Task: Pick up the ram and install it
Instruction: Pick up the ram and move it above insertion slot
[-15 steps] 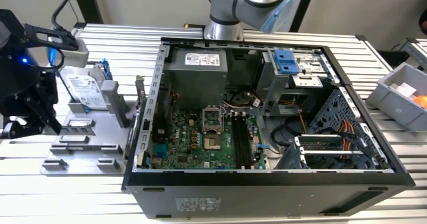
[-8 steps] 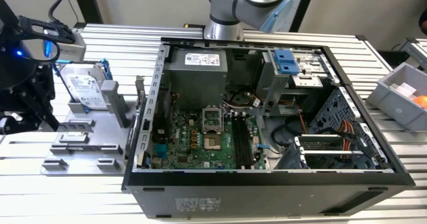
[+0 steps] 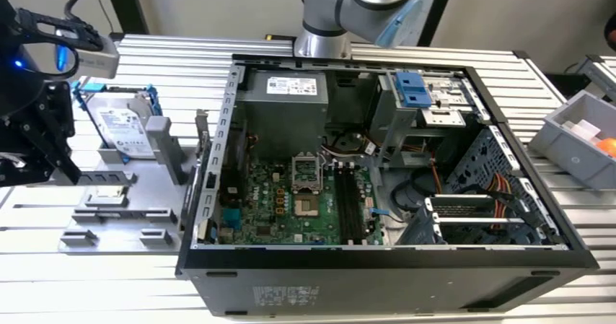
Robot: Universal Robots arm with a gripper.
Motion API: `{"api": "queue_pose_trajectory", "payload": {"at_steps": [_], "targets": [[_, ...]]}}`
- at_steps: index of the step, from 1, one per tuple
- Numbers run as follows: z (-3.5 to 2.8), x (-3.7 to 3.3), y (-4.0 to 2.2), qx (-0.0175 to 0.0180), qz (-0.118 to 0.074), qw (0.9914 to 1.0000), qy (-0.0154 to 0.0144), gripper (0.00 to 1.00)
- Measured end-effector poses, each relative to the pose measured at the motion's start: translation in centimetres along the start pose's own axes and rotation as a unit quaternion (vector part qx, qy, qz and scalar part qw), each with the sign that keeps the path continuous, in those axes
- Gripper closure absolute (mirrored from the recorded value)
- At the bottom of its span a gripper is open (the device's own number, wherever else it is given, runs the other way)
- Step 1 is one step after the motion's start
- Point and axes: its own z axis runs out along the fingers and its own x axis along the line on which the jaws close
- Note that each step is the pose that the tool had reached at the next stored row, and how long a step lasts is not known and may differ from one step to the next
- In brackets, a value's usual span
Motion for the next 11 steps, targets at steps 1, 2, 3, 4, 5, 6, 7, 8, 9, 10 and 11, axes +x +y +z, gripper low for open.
{"api": "queue_pose_trajectory", "payload": {"at_steps": [1,2,3,4,5,6,7,8,9,10,11], "targets": [[-0.15,0.00,0.00,0.0001,0.000,1.00000,0.0000,1.00],[-0.30,-0.01,0.00,0.0000,0.000,1.00000,0.0000,1.00],[-0.47,-0.01,0.00,0.0000,0.000,1.00000,0.0000,1.00],[-0.60,-0.02,0.01,0.0000,0.000,1.00000,0.0000,1.00],[-0.74,-0.02,0.01,0.0001,0.000,1.00000,0.0000,1.00],[-0.90,-0.03,0.01,0.0000,0.000,1.00000,0.0000,1.00],[-1.06,-0.03,0.01,0.0000,0.000,1.00000,0.0000,1.00],[-1.19,-0.04,0.02,0.0000,0.000,1.00000,0.0000,1.00],[-1.35,-0.04,0.02,0.0000,0.000,1.00000,0.0000,1.00],[-1.50,-0.04,0.02,0.0000,0.000,1.00000,0.0000,1.00],[-1.65,-0.05,0.03,0.0001,0.000,1.00000,0.0000,1.00]]}}
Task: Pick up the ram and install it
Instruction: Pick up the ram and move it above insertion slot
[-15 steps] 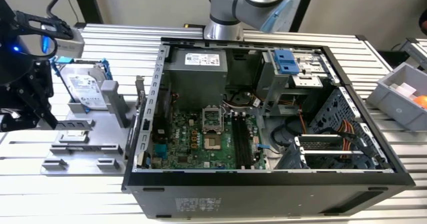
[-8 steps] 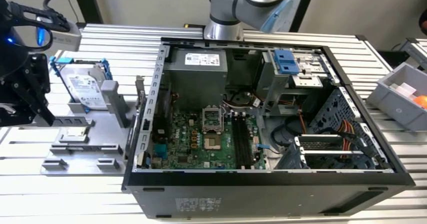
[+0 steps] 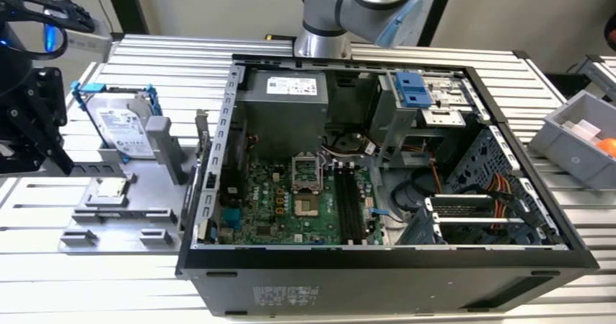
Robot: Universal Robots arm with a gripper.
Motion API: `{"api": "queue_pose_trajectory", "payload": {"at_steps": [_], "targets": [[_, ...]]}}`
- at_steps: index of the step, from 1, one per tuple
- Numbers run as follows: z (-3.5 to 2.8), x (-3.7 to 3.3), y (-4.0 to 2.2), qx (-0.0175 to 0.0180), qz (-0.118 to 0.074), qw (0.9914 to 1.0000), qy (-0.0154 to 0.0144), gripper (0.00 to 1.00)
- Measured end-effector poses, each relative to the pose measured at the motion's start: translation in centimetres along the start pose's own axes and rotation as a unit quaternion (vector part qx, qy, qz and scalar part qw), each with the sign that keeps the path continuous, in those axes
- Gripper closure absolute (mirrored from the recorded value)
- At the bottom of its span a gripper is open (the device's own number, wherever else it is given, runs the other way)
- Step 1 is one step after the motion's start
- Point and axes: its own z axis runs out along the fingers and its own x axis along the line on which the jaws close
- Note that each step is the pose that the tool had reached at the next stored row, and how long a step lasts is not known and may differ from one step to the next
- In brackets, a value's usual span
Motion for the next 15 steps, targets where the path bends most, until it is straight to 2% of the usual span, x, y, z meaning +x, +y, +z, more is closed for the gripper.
{"api": "queue_pose_trajectory", "payload": {"at_steps": [11,15], "targets": [[-1.59,-0.05,0.03,0.0000,0.000,1.00000,0.0000,1.00],[-1.81,-0.06,0.03,0.0001,0.000,1.00000,-0.0002,1.00]]}}
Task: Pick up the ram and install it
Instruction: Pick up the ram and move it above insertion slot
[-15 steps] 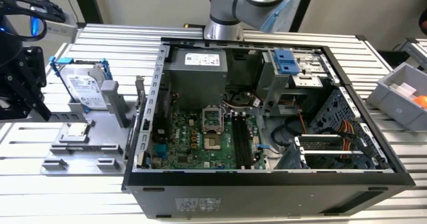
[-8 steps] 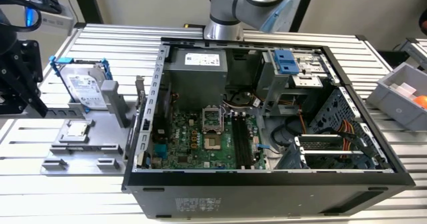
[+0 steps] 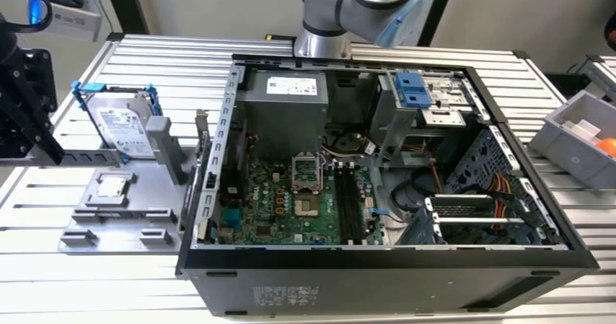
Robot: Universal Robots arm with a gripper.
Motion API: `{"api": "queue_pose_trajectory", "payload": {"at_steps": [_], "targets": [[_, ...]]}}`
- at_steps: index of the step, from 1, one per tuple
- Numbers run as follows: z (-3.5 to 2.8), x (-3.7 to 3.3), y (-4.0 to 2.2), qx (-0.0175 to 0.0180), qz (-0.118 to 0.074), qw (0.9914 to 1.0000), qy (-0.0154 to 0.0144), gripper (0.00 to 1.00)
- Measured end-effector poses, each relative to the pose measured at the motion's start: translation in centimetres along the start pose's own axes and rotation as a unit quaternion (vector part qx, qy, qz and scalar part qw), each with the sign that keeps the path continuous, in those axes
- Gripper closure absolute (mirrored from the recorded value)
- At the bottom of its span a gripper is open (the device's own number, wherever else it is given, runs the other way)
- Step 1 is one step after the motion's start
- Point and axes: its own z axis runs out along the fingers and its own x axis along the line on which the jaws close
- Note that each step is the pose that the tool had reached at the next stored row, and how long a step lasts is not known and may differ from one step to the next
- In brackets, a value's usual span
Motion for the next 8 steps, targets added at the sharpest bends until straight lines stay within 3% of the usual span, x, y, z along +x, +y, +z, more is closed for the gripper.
{"api": "queue_pose_trajectory", "payload": {"at_steps": [8], "targets": [[-0.12,-0.01,-0.01,-0.0002,0.000,1.00000,0.0002,1.00]]}}
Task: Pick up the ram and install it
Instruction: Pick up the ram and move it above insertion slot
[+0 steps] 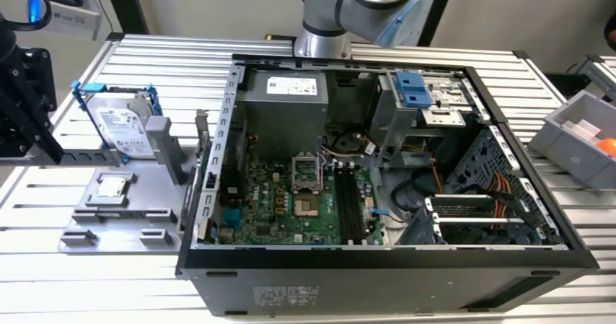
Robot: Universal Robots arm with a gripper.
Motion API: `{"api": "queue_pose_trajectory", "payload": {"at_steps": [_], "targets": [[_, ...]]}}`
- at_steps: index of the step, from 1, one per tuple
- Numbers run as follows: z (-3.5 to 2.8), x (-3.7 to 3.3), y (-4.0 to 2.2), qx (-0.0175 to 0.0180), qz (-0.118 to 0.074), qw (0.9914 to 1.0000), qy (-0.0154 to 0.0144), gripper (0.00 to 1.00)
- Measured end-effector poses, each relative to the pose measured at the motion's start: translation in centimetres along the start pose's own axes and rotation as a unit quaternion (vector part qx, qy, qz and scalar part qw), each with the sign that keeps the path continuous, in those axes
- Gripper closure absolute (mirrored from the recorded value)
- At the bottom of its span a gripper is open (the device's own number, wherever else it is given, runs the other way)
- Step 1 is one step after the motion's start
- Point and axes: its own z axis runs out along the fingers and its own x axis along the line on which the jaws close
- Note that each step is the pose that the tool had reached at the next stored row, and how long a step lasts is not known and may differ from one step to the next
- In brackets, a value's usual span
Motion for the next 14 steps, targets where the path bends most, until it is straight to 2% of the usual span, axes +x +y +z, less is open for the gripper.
{"api": "queue_pose_trajectory", "payload": {"at_steps": [6,14], "targets": [[-0.01,0.00,-0.76,0.0000,0.000,1.00000,0.0000,1.00],[-0.04,-0.01,-2.58,-0.0009,0.000,1.00000,0.0000,1.00]]}}
